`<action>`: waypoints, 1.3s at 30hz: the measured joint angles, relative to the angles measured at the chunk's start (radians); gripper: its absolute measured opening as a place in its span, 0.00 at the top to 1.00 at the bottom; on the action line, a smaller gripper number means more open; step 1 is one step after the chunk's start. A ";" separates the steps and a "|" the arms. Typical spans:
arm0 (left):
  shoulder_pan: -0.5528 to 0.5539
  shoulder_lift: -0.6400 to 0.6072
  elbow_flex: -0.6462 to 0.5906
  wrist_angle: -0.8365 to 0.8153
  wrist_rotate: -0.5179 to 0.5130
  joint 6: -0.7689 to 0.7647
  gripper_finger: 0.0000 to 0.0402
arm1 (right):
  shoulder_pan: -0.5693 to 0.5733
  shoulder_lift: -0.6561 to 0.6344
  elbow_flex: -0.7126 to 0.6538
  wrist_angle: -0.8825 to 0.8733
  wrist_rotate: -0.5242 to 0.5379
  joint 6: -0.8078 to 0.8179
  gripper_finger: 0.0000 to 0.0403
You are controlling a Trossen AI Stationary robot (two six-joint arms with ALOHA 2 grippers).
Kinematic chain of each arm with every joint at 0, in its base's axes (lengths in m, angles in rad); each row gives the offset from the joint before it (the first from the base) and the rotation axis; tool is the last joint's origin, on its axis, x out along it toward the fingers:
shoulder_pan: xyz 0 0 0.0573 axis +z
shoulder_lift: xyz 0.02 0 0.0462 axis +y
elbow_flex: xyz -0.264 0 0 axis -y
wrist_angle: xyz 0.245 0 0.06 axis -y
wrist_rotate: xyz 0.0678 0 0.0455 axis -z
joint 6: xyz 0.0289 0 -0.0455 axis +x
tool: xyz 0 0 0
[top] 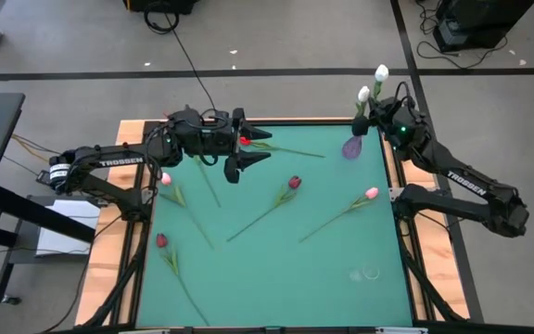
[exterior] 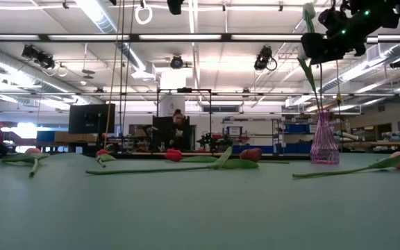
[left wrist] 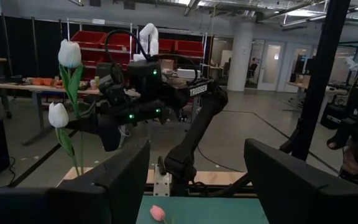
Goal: Sort flowers into vase by color
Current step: Put the white flower into the violet vase, then put the top dark red flower into the violet vase
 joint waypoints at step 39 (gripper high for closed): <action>0.000 0.000 0.000 0.000 0.000 0.000 0.33 | 0.105 0.021 0.333 -0.919 -0.556 0.719 0.54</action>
